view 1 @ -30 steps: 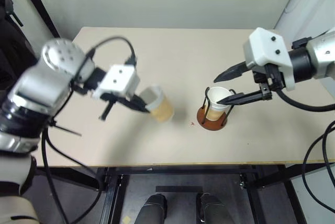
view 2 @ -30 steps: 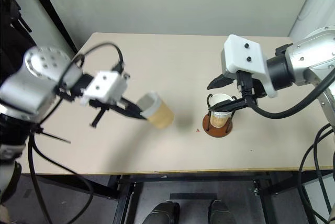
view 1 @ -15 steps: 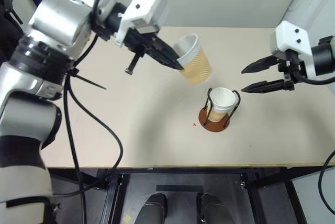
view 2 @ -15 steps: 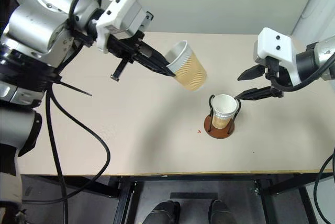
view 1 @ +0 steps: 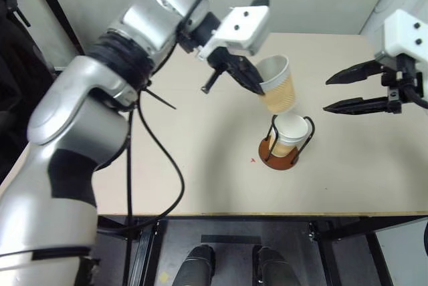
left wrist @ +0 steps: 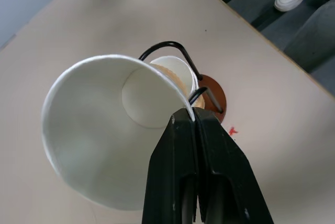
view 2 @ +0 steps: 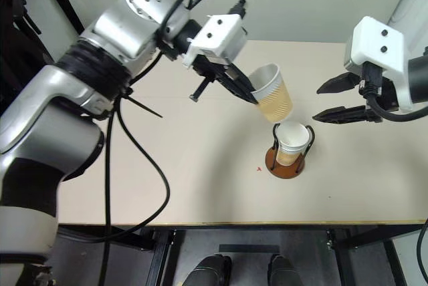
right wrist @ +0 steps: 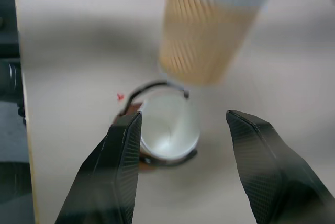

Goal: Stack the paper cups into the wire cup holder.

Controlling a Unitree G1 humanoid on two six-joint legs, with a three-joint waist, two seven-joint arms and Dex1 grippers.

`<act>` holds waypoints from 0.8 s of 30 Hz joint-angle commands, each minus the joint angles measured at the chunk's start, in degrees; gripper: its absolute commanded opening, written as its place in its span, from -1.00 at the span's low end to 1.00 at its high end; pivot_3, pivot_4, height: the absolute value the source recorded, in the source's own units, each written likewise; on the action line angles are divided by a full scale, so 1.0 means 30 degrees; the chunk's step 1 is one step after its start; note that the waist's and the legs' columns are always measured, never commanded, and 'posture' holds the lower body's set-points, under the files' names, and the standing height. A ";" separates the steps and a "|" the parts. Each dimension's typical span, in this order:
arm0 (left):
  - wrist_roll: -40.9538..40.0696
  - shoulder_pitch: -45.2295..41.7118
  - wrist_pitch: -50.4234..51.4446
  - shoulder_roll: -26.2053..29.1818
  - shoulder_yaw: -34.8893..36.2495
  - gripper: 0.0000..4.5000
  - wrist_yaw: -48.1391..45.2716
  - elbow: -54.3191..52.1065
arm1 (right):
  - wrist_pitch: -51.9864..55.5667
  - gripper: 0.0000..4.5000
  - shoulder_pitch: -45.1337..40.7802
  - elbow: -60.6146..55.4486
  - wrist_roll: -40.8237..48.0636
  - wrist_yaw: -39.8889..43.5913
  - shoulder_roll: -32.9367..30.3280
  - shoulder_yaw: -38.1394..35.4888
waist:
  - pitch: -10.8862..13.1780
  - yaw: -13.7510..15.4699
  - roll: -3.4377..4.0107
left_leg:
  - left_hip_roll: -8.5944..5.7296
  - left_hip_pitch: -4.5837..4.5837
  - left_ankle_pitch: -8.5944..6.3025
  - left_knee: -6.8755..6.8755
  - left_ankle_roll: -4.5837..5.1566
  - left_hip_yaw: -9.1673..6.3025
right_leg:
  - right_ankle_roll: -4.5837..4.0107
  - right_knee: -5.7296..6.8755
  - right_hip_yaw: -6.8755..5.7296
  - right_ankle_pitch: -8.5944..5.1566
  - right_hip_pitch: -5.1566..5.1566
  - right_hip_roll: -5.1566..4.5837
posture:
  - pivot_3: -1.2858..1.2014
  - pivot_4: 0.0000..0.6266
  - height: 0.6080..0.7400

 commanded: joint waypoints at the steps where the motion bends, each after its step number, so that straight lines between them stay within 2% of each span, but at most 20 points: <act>1: 0.0163 -0.0993 -0.1085 -0.0796 0.0467 -0.99 -0.0624 0.1114 | 0.0967 0.18 0.0305 -0.1138 0.0826 -0.0731 -0.0726 -0.1650 | 0.0002 0.0064 0.0002 | -0.0008 -0.0007 -0.0011 0.0035 0.0000 -0.0010 | 0.0024 -0.0004 0.0026 -0.0007 0.0012 -0.0028 | 0.03 -0.52 1.00; 7: 0.0377 -0.1114 -0.1702 -0.1647 0.0284 -0.99 -0.0624 0.1897 | 0.1430 0.18 0.0896 -0.1661 0.1442 -0.1354 -0.1319 -0.2262 | 0.0005 0.0074 0.0010 | -0.0083 -0.0048 -0.0123 0.0266 0.0085 0.0045 | 0.0163 0.0013 0.0070 -0.0031 0.0055 -0.0087 | 0.03 -0.52 1.00; 20: 0.1486 -0.0464 -0.2875 -0.3479 0.0359 -0.99 -0.0624 0.2852 | 0.2522 0.18 0.0478 -0.1743 0.2956 -0.1965 -0.2416 -0.2791 | 0.0007 0.0192 0.0009 | -0.0289 -0.0062 -0.0121 0.0349 0.0230 0.0116 | 0.0398 -0.0001 0.0055 -0.0030 0.0125 -0.0262 | 0.03 -0.52 1.00; 24: 0.1530 -0.0435 -0.2993 -0.3850 0.0305 -0.99 -0.0624 0.2906 | 0.2272 0.18 0.1646 -0.0768 0.2548 -0.2075 -0.3209 -0.3123 | 0.0008 0.0215 0.0008 | -0.0296 -0.0069 -0.0119 0.0391 0.0220 0.0130 | 0.0444 -0.0012 0.0075 -0.0047 0.0138 -0.0282 | 0.03 -0.52 1.00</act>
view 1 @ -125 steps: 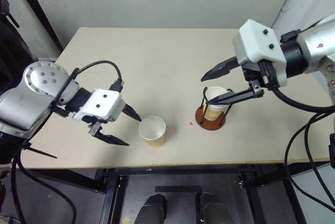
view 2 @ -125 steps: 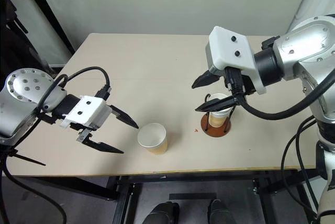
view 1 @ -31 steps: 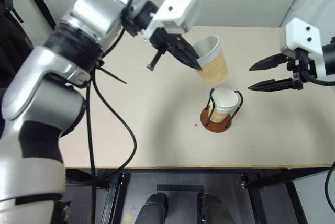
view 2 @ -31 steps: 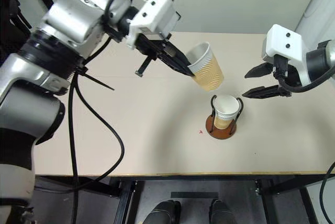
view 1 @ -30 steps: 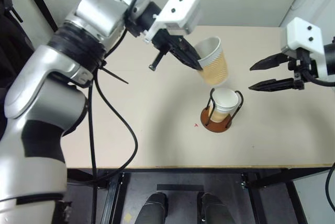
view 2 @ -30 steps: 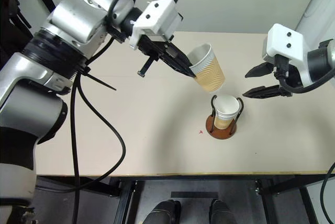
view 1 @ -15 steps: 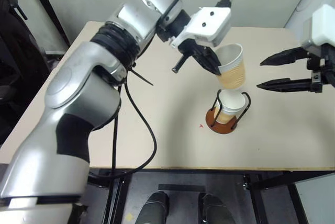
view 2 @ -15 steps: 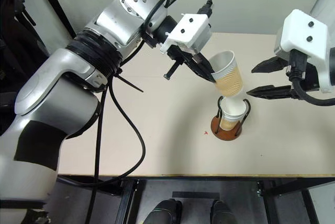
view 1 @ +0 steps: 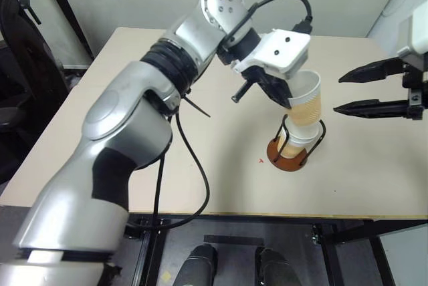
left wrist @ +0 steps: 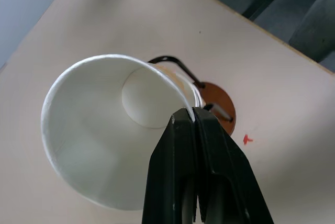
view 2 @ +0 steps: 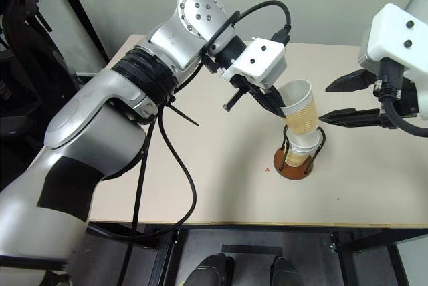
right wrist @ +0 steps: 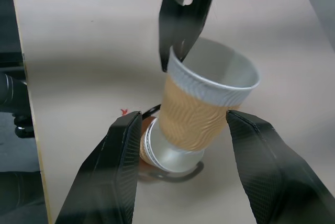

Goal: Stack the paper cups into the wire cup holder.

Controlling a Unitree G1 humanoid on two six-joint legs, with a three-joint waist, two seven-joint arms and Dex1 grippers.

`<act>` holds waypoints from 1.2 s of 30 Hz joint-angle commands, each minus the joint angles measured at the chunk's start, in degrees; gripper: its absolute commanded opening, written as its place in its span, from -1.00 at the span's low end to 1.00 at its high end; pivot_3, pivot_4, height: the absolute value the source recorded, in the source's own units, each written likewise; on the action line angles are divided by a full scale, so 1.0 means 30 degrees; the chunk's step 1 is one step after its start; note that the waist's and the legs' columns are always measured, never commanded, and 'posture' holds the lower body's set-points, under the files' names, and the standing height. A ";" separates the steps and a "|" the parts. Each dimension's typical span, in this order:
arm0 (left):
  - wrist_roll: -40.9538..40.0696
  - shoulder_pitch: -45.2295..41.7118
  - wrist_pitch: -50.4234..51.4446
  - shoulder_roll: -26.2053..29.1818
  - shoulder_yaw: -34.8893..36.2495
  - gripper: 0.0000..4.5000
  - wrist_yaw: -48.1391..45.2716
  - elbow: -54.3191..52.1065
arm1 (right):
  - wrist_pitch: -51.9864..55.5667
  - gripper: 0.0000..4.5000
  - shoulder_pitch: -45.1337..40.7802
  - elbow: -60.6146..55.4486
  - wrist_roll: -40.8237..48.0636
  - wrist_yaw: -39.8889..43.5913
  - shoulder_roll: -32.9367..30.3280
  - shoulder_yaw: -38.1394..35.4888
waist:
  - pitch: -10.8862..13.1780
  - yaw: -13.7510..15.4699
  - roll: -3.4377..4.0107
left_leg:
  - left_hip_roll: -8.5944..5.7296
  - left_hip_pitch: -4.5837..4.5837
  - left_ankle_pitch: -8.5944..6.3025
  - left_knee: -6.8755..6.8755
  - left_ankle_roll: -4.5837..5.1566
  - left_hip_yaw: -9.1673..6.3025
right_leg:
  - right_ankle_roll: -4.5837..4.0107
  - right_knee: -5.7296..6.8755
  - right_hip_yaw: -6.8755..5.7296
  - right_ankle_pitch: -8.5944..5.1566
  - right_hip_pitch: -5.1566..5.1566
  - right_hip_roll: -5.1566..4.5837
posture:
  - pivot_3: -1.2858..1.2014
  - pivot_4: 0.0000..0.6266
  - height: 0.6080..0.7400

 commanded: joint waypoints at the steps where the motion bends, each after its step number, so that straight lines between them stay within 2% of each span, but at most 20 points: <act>1: 0.0089 -0.0190 -0.0386 -0.0117 0.0237 -0.99 -0.0621 -0.0028 | -0.0326 0.18 0.0971 0.0987 -0.0338 -0.0235 -0.0967 -0.1314 | 0.0001 0.0005 0.0000 | 0.0000 -0.0002 0.0001 0.0008 -0.0005 -0.0001 | 0.0009 0.0000 0.0003 -0.0004 0.0002 -0.0003 | 0.03 -0.52 1.00; 12: 0.0922 -0.0037 -0.1124 -0.0649 0.0205 -0.99 -0.0621 0.0567 | -0.1602 0.18 0.4505 0.2225 -0.0614 -0.0634 -0.1859 -0.3335 | -0.0001 0.0093 0.0003 | -0.0001 0.0000 -0.0007 0.0052 0.0002 0.0047 | 0.0094 0.0011 0.0006 -0.0006 0.0010 -0.0014 | 0.03 -0.52 1.00; 22: 0.3372 0.0183 -0.2539 -0.1796 0.1575 -0.99 -0.0621 0.2427 | -0.1505 0.18 0.4630 0.1536 0.0037 -0.1160 -0.1801 -0.3471 | -0.0001 0.0116 0.0003 | -0.0007 0.0000 -0.0083 0.0146 0.0127 0.0065 | 0.0122 0.0014 -0.0007 0.0009 0.0038 -0.0010 | 0.03 -0.52 1.00; 36: 0.6120 0.0596 -0.3620 -0.2722 0.3194 -0.99 -0.0621 0.3331 | -0.1469 0.18 0.4819 0.1333 0.0282 -0.1494 -0.1860 -0.3516 | -0.0001 0.0117 0.0003 | -0.0013 0.0002 -0.0092 0.0187 0.0134 0.0074 | 0.0143 0.0011 -0.0001 0.0010 0.0059 -0.0011 | 0.03 -0.52 1.00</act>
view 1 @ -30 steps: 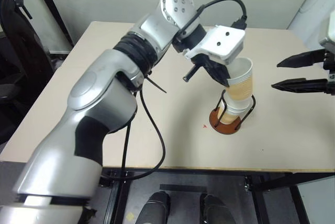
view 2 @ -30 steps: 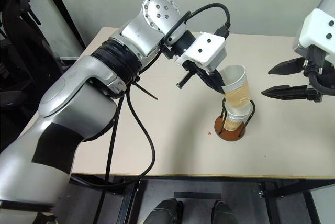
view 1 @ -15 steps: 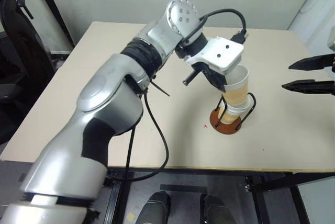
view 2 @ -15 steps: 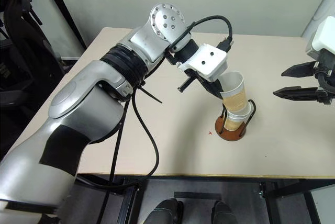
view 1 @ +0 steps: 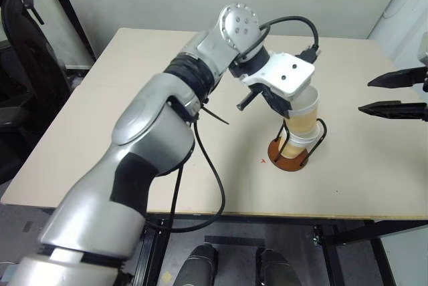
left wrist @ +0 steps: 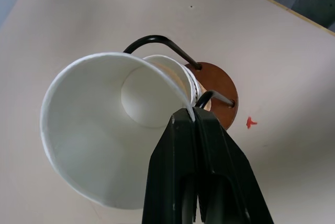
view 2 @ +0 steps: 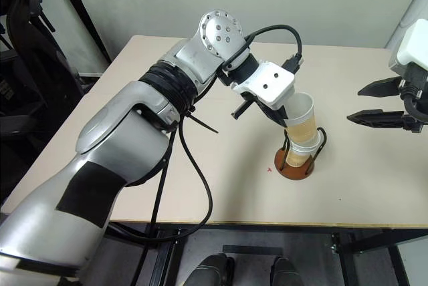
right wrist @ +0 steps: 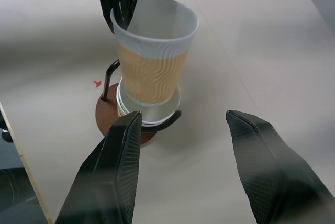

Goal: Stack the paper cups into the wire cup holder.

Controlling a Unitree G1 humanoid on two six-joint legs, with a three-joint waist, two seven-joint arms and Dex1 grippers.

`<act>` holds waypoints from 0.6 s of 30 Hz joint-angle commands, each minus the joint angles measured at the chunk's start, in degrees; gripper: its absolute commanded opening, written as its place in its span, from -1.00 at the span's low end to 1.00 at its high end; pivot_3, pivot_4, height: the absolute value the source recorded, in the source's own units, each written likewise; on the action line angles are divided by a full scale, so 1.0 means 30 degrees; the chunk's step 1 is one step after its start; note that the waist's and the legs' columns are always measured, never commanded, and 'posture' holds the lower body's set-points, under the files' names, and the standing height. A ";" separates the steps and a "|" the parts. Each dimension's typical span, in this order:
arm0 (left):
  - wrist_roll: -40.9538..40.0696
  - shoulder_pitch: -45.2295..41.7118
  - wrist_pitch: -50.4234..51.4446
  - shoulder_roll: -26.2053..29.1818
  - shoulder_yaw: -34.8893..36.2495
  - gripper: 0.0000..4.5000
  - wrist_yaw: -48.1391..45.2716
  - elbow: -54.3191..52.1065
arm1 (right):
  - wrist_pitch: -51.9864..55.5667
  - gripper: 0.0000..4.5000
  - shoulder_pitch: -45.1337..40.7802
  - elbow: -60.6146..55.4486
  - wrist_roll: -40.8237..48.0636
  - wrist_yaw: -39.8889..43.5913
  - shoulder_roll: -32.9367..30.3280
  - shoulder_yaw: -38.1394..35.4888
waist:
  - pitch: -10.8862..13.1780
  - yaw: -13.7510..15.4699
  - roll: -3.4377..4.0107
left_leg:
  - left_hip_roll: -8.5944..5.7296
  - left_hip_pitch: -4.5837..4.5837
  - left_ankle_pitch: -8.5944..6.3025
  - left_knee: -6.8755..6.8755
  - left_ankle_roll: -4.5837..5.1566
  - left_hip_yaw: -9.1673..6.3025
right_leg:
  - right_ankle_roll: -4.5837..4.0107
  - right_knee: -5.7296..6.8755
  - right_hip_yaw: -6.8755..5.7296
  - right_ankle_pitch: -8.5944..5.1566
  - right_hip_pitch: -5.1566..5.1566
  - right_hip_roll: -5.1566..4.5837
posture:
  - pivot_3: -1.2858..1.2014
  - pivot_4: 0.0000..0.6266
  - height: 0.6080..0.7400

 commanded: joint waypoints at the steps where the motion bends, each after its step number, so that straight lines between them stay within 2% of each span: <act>1: 0.0790 0.0057 -0.0616 -0.0281 0.0739 -0.99 -0.0619 0.0199 | -0.0066 0.18 -0.0089 -0.0204 0.0162 -0.0196 -0.0454 -0.0798 | 0.0000 0.0001 0.0000 | 0.0000 0.0000 0.0000 0.0000 0.0000 0.0002 | 0.0001 0.0000 -0.0001 0.0000 -0.0001 0.0001 | 0.03 -0.52 1.00; 4: 0.1378 0.0144 -0.0785 -0.0637 0.1264 -0.99 -0.0619 0.0361 | -0.0033 0.18 -0.0058 -0.0265 0.0230 -0.0248 -0.0468 -0.0816 | 0.0000 0.0003 0.0000 | 0.0000 -0.0001 0.0000 0.0003 0.0000 0.0003 | 0.0002 0.0001 0.0001 0.0000 -0.0001 0.0000 | 0.03 -0.52 1.00; 6: 0.2026 0.0159 -0.1019 -0.0933 0.1873 -0.82 -0.0619 0.0546 | -0.0035 0.18 -0.0004 -0.0281 0.0254 -0.0243 -0.0496 -0.0849 | 0.0000 0.0007 0.0000 | -0.0002 0.0000 0.0000 0.0004 0.0001 0.0006 | 0.0005 -0.0001 -0.0002 0.0000 0.0000 0.0000 | 0.03 -0.52 1.00; 9: 0.2357 0.0099 -0.0995 -0.1174 0.2540 -0.42 -0.0619 0.0603 | -0.0036 0.18 0.0085 -0.0307 0.0301 -0.0223 -0.0550 -0.0912 | 0.0000 0.0009 0.0000 | -0.0008 -0.0002 -0.0003 0.0005 0.0005 0.0010 | 0.0012 -0.0003 0.0002 -0.0004 0.0000 -0.0003 | 0.03 -0.52 1.00; 13: 0.2061 -0.0316 -0.0265 -0.1286 0.3970 0.23 -0.0619 0.0677 | -0.0127 0.18 0.0078 -0.0248 0.0352 -0.0239 -0.0610 -0.0872 | 0.0000 0.0007 0.0001 | -0.0005 0.0003 -0.0050 0.0005 0.0084 0.0029 | 0.0019 0.0002 -0.0001 -0.0007 -0.0005 -0.0001 | 0.03 -0.52 1.00; 18: 0.0188 -0.0922 0.2485 -0.0702 0.6093 0.23 -0.0619 0.0112 | -0.0674 0.18 -0.0466 0.0008 0.0311 -0.0293 -0.0368 -0.0174 | 0.0000 0.0004 0.0001 | -0.0007 0.0002 -0.0054 0.0008 0.0092 0.0048 | 0.0024 -0.0001 -0.0003 -0.0005 -0.0008 -0.0002 | 0.03 -0.52 1.00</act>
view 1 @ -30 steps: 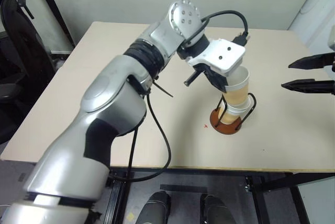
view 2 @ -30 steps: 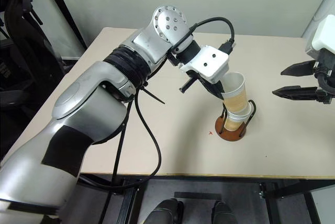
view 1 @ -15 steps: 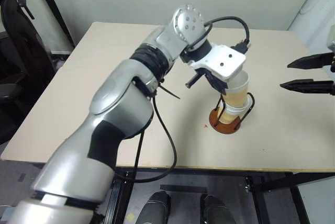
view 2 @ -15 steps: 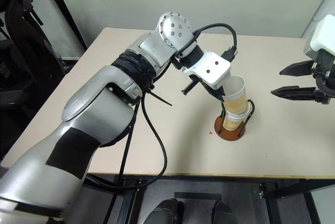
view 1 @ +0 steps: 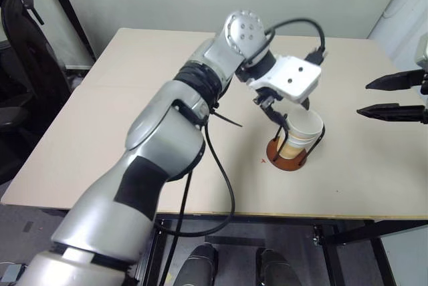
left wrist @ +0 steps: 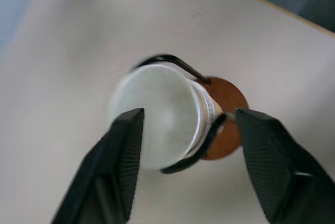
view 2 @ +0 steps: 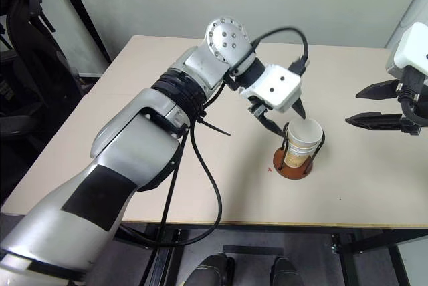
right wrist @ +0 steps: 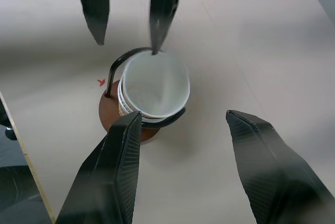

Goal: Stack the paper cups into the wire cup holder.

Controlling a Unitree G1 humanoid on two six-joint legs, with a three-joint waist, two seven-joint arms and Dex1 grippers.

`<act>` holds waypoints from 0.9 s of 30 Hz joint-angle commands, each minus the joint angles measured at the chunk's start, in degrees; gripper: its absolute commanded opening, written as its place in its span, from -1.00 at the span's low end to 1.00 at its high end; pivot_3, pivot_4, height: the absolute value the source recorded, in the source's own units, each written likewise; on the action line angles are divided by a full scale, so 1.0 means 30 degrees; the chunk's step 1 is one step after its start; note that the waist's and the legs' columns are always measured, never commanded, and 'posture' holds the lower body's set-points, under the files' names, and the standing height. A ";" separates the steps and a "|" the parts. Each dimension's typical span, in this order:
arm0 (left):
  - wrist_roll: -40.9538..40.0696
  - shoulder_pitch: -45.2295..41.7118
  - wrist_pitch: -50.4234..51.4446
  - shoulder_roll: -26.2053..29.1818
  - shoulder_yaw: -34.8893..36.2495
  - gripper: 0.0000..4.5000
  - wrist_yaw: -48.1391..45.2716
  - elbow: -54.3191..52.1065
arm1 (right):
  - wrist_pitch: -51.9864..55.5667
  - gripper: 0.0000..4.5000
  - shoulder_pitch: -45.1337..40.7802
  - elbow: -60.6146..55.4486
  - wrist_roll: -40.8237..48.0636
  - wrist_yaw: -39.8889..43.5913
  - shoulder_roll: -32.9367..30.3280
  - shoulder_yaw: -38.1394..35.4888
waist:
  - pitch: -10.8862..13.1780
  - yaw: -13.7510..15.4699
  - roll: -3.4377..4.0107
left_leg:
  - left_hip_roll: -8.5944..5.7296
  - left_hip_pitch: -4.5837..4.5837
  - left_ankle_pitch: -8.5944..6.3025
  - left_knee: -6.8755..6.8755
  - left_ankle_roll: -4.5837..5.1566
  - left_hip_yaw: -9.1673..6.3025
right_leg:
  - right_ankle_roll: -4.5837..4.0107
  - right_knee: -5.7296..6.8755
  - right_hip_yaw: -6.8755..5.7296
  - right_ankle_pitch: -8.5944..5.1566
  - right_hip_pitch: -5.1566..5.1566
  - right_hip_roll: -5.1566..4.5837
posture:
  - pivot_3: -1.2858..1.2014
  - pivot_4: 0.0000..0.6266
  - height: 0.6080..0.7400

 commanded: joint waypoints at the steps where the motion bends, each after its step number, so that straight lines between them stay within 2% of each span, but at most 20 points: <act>1: -0.1953 -0.1044 0.2222 0.0848 0.1640 0.23 -0.0595 -0.0940 | -0.0653 0.18 -0.0998 0.0165 0.0028 -0.0192 -0.0028 0.0151 | 0.0000 -0.0011 0.0000 | 0.0001 0.0001 0.0000 0.0000 0.0000 0.0014 | 0.0002 0.0001 -0.0003 -0.0001 -0.0002 0.0001 | 0.03 -0.52 1.00; 6: -0.4210 -0.0181 0.5475 0.3577 0.2683 0.23 -0.0595 -0.2769 | -0.1374 0.18 -0.2038 0.0580 -0.0266 0.0032 0.0699 0.1522 | -0.0009 -0.0144 0.0014 | 0.0028 0.0039 -0.0001 -0.0003 0.0002 0.0080 | 0.0009 0.0009 0.0030 -0.0007 -0.0007 0.0018 | 0.03 -0.52 1.00; 9: -0.5892 0.1603 0.8431 0.6724 0.3208 0.23 -0.0595 -0.5242 | -0.1885 0.18 -0.2892 0.1275 -0.0704 0.0250 0.1564 0.2792 | -0.0026 -0.0373 0.0045 | 0.0047 0.0094 0.0003 -0.0008 -0.0005 0.0135 | 0.0009 0.0034 0.0057 -0.0006 0.0007 0.0030 | 0.03 -0.52 1.00; 14: -0.6624 0.4547 1.2665 1.0046 0.6207 0.23 -0.0087 -0.9380 | -0.2799 0.18 -0.4090 0.2736 -0.1741 0.0766 0.3023 0.4466 | -0.0021 -0.0496 0.0060 | 0.0066 0.0142 0.0097 0.0004 -0.0139 0.0116 | -0.0018 0.0067 0.0041 -0.0004 0.0031 0.0024 | 0.03 -0.52 1.00; 19: -0.7333 0.8983 1.6840 1.2654 0.8898 0.23 0.2499 -1.5262 | -0.3524 0.18 -0.4386 0.3967 -0.2693 0.1667 0.3750 0.5442 | -0.0034 -0.0444 0.0065 | 0.0011 0.0182 0.0124 -0.0011 -0.0166 0.0174 | -0.0246 0.0050 -0.0016 -0.0106 0.0045 0.0111 | 0.03 -0.52 1.00; 20: -0.7573 0.9736 1.7617 1.2984 0.9449 0.23 0.3012 -1.6165 | -0.3459 0.18 -0.4321 0.3993 -0.2738 0.1787 0.3831 0.5511 | -0.0034 -0.0456 0.0066 | 0.0026 0.0182 0.0125 0.0004 -0.0168 0.0161 | -0.0244 0.0072 0.0013 -0.0112 0.0054 0.0025 | 0.03 -0.52 1.00; 24: -0.8203 1.2370 1.9921 1.4346 1.1470 0.23 0.4709 -1.8584 | -0.2721 0.18 -0.3840 0.3411 -0.2384 0.1959 0.4086 0.5361 | -0.0035 -0.0448 0.0060 | 0.0043 0.0192 0.0166 0.0004 -0.0229 0.0152 | -0.0295 0.0126 -0.0021 -0.0134 0.0042 0.0073 | 0.03 -0.52 1.00; 27: -0.7982 1.4402 2.0281 1.5715 1.2402 0.23 0.5152 -1.9800 | -0.3479 0.18 -0.3683 0.4064 -0.2986 0.1976 0.4731 0.5685 | -0.0035 -0.0626 0.0060 | 0.0051 0.0239 0.0177 -0.0011 -0.0248 0.0162 | -0.0323 0.0171 0.0006 -0.0147 0.0042 0.0086 | 0.03 -0.52 1.00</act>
